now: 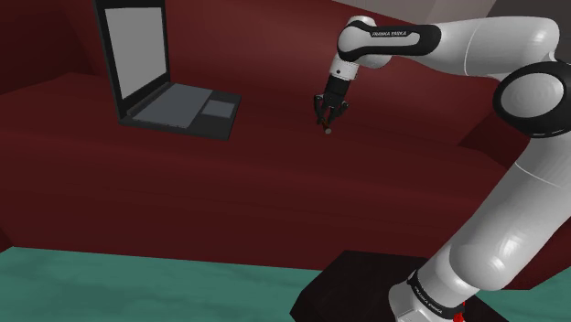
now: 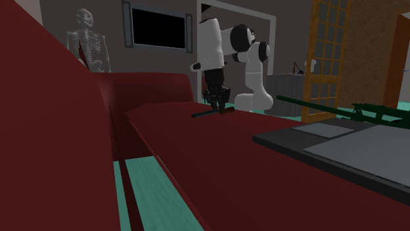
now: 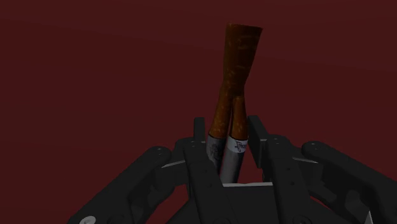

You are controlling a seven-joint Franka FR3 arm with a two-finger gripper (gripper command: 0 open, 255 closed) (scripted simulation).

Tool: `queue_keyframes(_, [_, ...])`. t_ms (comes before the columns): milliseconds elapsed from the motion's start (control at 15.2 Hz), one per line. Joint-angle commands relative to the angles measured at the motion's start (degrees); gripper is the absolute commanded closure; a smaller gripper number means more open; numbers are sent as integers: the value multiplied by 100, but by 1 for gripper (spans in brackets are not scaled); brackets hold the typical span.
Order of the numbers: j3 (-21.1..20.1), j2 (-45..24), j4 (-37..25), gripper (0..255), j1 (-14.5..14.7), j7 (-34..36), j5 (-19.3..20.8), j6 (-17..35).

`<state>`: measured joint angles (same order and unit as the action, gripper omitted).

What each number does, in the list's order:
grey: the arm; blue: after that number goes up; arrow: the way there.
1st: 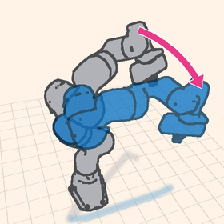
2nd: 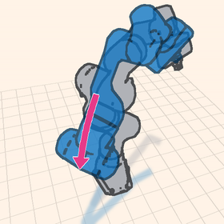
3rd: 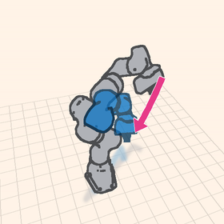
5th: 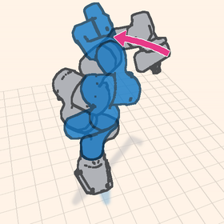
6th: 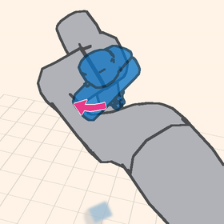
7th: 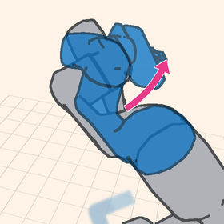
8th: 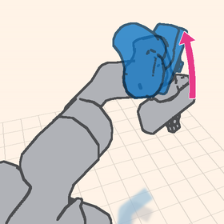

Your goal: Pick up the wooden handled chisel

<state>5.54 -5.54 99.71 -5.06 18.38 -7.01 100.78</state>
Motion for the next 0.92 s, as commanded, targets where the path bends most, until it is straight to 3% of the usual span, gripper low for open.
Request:
queue_keyframes(0, [1,-3,4,255,-1,0,2,2])
queue_keyframes(198, [0,11,22,255,1,3,3,5])
queue_keyframes(858, [7,1,-761,255,-11,77,14,-764])
